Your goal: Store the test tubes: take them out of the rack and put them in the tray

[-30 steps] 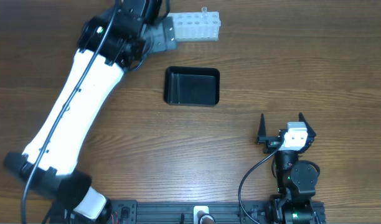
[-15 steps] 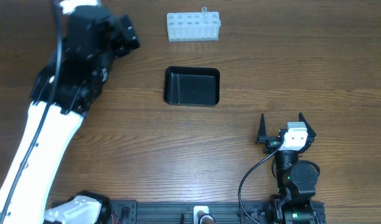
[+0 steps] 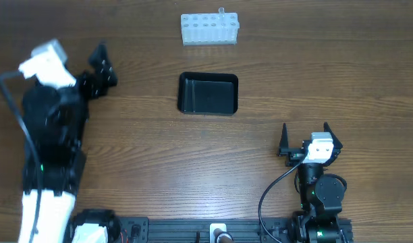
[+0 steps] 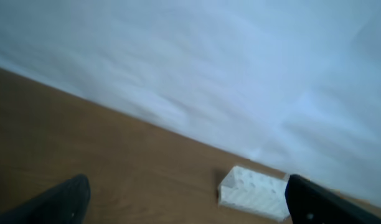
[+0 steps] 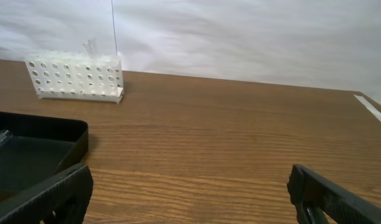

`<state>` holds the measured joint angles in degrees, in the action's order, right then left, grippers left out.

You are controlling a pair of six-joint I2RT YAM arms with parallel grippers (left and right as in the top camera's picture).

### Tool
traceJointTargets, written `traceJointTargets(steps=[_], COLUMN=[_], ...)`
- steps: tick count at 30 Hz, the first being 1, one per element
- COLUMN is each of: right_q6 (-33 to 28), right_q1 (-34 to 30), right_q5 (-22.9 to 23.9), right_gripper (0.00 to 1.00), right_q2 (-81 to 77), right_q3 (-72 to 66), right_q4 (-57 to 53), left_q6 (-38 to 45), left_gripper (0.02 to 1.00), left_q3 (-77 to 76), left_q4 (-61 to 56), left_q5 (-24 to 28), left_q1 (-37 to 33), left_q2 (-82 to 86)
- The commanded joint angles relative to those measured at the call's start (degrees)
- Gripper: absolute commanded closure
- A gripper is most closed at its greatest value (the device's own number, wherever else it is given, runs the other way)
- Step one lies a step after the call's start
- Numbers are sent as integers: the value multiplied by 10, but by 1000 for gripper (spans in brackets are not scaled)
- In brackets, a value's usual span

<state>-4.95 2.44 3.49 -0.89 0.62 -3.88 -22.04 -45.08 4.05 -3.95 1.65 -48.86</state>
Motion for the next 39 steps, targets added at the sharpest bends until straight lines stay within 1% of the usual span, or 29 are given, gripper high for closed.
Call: traceJointTargets(steps=[1,3,6,7,15,22,30,34,39], right_q6=[-3,-3,-3,-3,-3,-3,-3,-3,-3], right_q1=[-4,-4,-4,-4,-4,-4,-4,-4,-4], right_q5=[-2,-2,-2,-2,-2,-2,-2,-2,-2], right_gripper=[12,7,7,7,7,9,9,9,7], right_q2=[6,6,6,6,6,6,6,6,6], right_q3=[-3,-3,-3,-3,-3,-3,-3,-3,-3], right_q4=[-2,-2,-2,-2,-2,-2,-2,-2,-2], left_q6=[11,12,66,75,141,142,141,142,141], left_gripper=[20,20,20,20,20,20,23,20,23], left_q3=[94,132,190,205,318,388,447,448,448], left_q4=[-64,-94,-153,-164,-162,-159,-220,-191,-117], left_q5=[59,62,90,91,90,91,91,89,89], left_q1=[-31,-39,-46,-48,-51,-52,-52,-52,-52], left_q2=[73,105,155,171,304,358,362,370,406])
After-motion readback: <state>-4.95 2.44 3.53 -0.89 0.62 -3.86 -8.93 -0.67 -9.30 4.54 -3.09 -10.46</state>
